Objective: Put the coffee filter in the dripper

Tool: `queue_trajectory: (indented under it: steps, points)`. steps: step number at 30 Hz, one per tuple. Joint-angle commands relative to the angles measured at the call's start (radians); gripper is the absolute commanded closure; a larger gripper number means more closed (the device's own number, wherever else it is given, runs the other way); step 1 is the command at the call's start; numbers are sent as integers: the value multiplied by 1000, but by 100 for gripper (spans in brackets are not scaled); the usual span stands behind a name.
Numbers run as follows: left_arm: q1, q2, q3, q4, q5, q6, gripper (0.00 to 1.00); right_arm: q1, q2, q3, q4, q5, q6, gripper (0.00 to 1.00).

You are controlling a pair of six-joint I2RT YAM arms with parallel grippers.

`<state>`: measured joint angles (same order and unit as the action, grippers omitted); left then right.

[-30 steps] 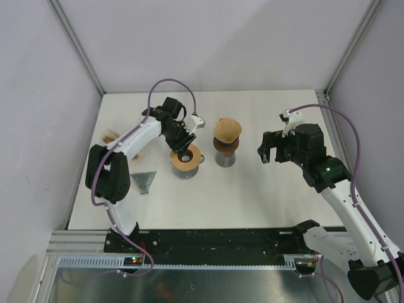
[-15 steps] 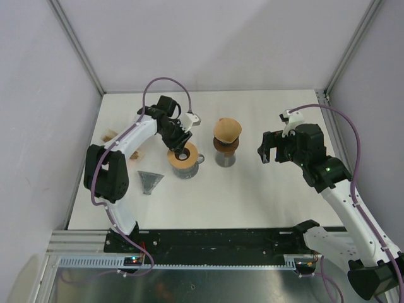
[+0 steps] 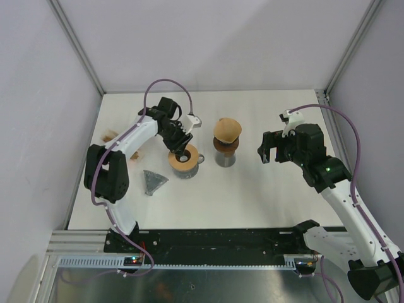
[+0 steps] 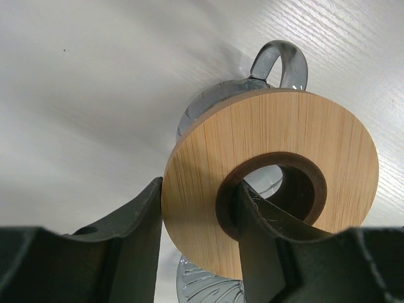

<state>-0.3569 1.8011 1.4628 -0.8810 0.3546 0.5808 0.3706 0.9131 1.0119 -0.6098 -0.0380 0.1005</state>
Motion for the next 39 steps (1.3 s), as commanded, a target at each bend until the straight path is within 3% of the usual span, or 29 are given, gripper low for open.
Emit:
queue_trajectory:
  steps: [1, 7, 12, 22, 27, 34, 39]
  points:
    - [-5, -14, -5, 4, 20, 20, 59, -2, -1, -1, 13, 8, -8, 1]
    - [-6, -30, 8, 5, 23, 21, 41, -2, 0, 0, 12, 7, -8, 1]
    - [-5, -48, 9, 4, 49, 16, 34, -2, 0, -1, 12, 7, -8, 1]
    - [27, -163, 11, 4, 83, 7, 29, -2, 5, 0, 10, 3, -8, 1]
    - [123, -260, -27, -8, 137, 19, 26, -3, 2, 0, 11, 0, -11, 1]
    - [291, -351, -182, -123, 168, 175, 25, -3, 0, 0, 13, 0, -11, 1]
    - [319, -396, -348, -147, 164, 294, 25, -4, 1, 0, 19, -4, -13, 1]
